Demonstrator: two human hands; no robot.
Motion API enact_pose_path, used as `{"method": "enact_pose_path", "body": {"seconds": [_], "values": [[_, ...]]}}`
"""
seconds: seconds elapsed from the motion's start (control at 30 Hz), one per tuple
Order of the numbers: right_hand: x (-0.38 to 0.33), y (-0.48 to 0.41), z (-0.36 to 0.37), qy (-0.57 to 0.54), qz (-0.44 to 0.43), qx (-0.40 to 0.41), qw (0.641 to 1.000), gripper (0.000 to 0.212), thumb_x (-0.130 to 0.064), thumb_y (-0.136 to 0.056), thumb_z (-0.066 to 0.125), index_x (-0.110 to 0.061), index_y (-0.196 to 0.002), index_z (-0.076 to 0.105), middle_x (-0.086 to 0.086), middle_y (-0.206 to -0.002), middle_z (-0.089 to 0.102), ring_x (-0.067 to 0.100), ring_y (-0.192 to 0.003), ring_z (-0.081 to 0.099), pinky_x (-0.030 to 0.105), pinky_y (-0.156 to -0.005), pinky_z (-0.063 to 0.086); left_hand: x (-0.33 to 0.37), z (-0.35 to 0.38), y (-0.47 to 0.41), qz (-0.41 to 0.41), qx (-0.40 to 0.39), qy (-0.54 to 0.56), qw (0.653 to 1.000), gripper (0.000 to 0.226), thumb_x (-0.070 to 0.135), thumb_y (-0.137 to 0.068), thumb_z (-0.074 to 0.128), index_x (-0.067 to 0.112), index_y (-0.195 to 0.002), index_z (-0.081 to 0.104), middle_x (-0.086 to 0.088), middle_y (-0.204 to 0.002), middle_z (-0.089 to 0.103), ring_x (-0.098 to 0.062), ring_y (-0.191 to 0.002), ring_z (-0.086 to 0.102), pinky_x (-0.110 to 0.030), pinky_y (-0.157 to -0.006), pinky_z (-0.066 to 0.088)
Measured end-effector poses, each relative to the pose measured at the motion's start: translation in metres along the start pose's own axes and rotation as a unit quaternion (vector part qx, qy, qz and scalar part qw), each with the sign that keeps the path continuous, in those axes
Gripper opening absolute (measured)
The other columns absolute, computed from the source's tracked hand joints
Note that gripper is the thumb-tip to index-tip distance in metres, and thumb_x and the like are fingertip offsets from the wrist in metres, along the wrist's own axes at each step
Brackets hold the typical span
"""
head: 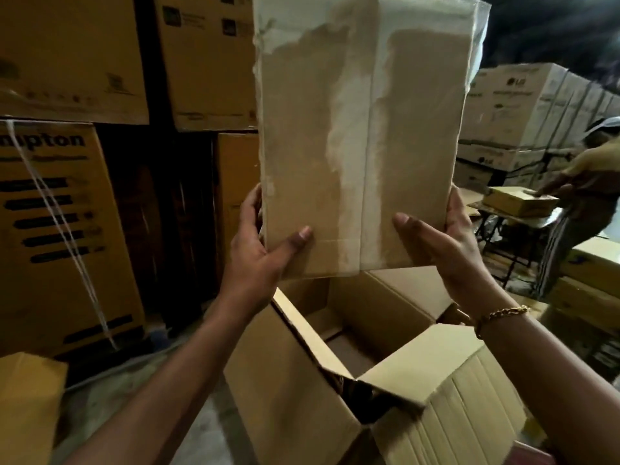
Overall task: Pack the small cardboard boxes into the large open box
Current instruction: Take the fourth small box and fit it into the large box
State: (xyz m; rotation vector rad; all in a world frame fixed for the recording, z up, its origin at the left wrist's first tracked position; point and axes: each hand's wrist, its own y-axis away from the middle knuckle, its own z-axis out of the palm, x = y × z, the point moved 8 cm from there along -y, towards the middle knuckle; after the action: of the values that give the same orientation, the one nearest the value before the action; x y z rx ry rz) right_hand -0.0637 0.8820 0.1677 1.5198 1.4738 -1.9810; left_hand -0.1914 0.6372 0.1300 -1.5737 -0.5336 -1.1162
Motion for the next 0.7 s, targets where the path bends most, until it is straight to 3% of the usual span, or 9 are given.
{"method": "enact_pose_path", "body": {"seconds": [0.17, 0.3, 0.43, 0.57, 0.7], "values": [[0.045, -0.052, -0.014, -0.013, 0.004, -0.052, 0.999, 0.084, -0.029, -0.078, 0.078, -0.029, -0.15, 0.035, 0.001, -0.131, 0.061, 0.013, -0.113, 0.066, 0.027, -0.079, 0.06, -0.017, 0.029, -0.022, -0.015, 0.043, -0.017, 0.999, 0.09, 0.048, -0.073, 0.078, 0.042, -0.149, 0.028, 0.021, -0.129, 0.051, -0.009, -0.116, 0.059, -0.04, -0.091, 0.06], [0.088, -0.082, -0.034, -0.012, 0.016, -0.111, 0.994, 0.088, -0.035, -0.078, 0.079, -0.034, -0.152, 0.03, -0.004, -0.133, 0.057, 0.006, -0.111, 0.065, 0.025, -0.075, 0.06, -0.042, 0.062, -0.03, -0.042, 0.069, -0.046, 0.996, 0.086, 0.042, -0.075, 0.085, 0.047, -0.143, 0.032, 0.014, -0.128, 0.056, -0.01, -0.116, 0.061, -0.035, -0.093, 0.058], [0.125, -0.108, -0.054, -0.012, 0.051, -0.169, 0.984, 0.091, -0.042, -0.077, 0.083, -0.041, -0.15, 0.03, -0.015, -0.125, 0.057, -0.002, -0.105, 0.064, 0.023, -0.07, 0.06, -0.071, 0.104, -0.031, -0.074, 0.127, -0.052, 0.988, 0.067, 0.038, -0.072, 0.077, 0.056, -0.126, 0.042, 0.013, -0.121, 0.065, -0.003, -0.109, 0.065, -0.033, -0.095, 0.056], [0.163, -0.126, -0.063, 0.012, 0.104, -0.23, 0.967, 0.09, -0.052, -0.074, 0.083, -0.045, -0.147, 0.032, -0.012, -0.128, 0.058, 0.01, -0.11, 0.064, 0.033, -0.075, 0.063, -0.096, 0.12, -0.029, -0.136, 0.179, -0.077, 0.971, 0.059, 0.061, -0.066, 0.082, 0.057, -0.117, 0.051, 0.018, -0.114, 0.071, -0.009, -0.107, 0.069, -0.042, -0.098, 0.055], [0.199, -0.136, -0.063, 0.083, 0.136, -0.292, 0.943, 0.079, -0.059, -0.077, 0.078, -0.04, -0.142, 0.038, -0.009, -0.126, 0.062, 0.01, -0.104, 0.066, 0.027, -0.07, 0.06, -0.123, 0.126, -0.022, -0.227, 0.198, -0.132, 0.944, 0.08, 0.075, -0.056, 0.077, 0.041, -0.125, 0.054, 0.01, -0.115, 0.072, -0.017, -0.107, 0.069, -0.047, -0.094, 0.056]]}}
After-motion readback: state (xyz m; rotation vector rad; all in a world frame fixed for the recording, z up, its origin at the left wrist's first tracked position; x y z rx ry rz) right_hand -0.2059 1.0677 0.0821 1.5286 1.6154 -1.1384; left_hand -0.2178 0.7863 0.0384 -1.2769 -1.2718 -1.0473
